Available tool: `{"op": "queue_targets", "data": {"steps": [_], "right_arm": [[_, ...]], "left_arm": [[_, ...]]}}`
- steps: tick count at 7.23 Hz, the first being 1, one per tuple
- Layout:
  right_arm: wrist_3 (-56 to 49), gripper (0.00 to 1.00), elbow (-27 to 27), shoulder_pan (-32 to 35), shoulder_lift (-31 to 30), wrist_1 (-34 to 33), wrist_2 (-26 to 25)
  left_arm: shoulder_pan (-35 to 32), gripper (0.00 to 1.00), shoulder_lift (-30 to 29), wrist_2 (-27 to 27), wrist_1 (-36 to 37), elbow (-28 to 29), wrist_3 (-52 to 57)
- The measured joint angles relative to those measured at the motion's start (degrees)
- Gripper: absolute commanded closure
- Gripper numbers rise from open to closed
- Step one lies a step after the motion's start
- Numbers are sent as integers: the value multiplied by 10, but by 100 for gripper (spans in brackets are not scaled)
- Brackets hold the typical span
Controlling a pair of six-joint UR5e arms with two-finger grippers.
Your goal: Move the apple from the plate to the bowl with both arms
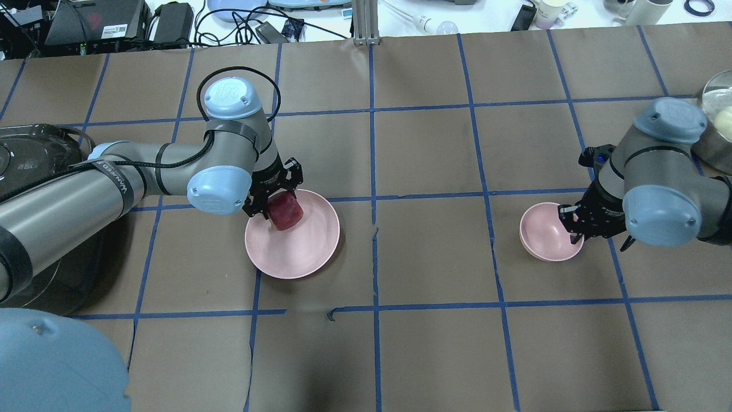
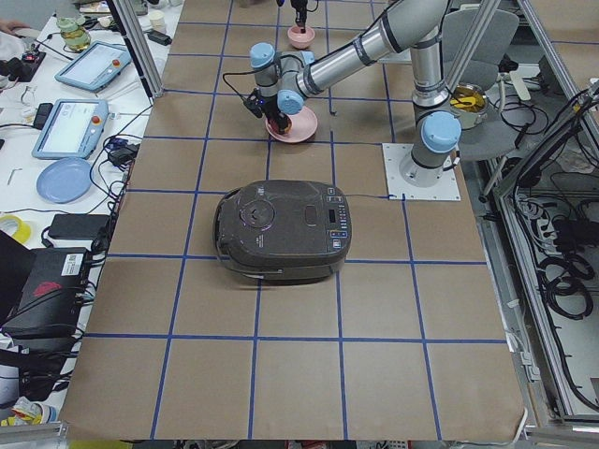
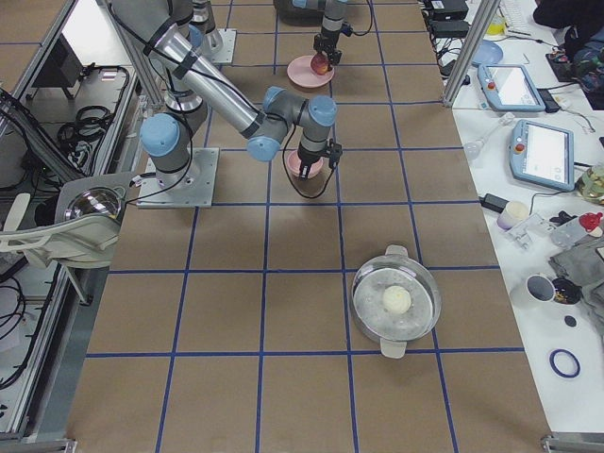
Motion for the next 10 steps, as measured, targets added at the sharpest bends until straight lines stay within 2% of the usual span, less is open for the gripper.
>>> {"op": "queue_targets", "data": {"steps": [2, 4, 6, 8, 10], "right_arm": [[18, 85, -53, 4, 0, 70, 48], [36, 82, -90, 38, 5, 123, 81], [90, 80, -94, 136, 12, 117, 101], [107, 79, -85, 190, 28, 86, 125], [108, 65, -71, 203, 39, 50, 133]], "left_arm": [[0, 100, 18, -33, 8, 5, 8], [-1, 100, 53, -27, -9, 30, 61], [1, 100, 77, -19, -14, 39, 236], [0, 100, 87, -17, -12, 42, 372], [-13, 100, 83, -19, -17, 64, 394]]}}
